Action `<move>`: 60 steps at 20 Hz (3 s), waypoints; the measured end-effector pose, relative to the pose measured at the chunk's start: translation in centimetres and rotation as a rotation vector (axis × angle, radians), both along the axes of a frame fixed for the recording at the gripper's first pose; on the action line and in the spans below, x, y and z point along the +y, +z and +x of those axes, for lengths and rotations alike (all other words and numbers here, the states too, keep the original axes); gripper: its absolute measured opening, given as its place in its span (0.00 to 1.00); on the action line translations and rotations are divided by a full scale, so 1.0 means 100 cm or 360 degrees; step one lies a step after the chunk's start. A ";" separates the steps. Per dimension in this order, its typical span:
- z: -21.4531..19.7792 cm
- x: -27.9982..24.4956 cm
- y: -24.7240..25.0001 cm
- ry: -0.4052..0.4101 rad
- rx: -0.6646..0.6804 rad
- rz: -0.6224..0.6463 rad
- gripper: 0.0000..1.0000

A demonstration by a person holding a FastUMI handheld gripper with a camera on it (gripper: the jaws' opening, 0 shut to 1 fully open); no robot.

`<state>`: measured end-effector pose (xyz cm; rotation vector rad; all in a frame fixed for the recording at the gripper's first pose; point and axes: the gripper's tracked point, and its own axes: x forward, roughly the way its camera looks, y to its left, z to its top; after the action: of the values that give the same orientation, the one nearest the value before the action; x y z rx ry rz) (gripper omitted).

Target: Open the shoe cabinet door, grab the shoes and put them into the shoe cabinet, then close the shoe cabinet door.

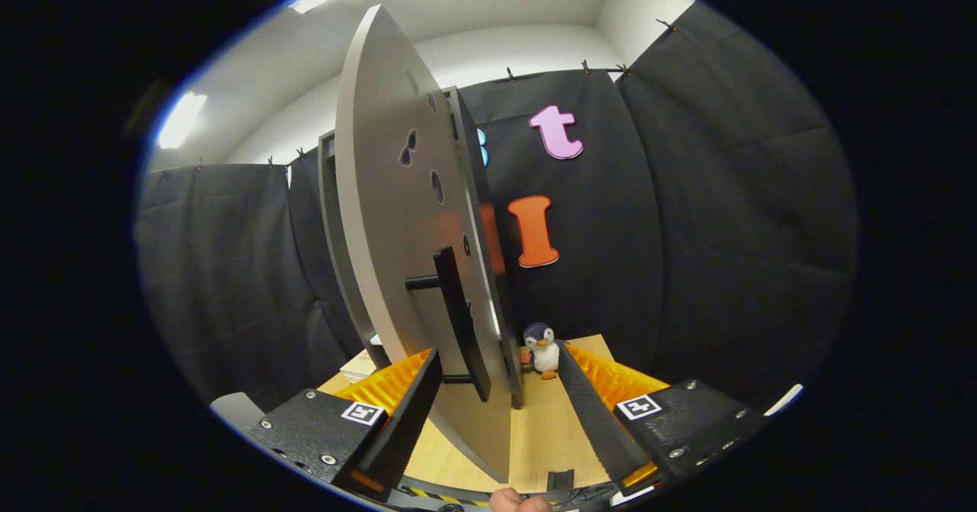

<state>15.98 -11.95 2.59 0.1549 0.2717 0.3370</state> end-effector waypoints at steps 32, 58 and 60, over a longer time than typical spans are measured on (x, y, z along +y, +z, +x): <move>0.012 0.229 0.000 -0.0203 0.0082 -0.0261 0.93; 0.145 0.387 -0.018 0.0047 0.0087 -0.0227 0.94; 0.153 0.393 -0.019 0.0050 0.0087 -0.0221 0.94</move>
<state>31.29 27.39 0.71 0.0229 0.3510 0.3443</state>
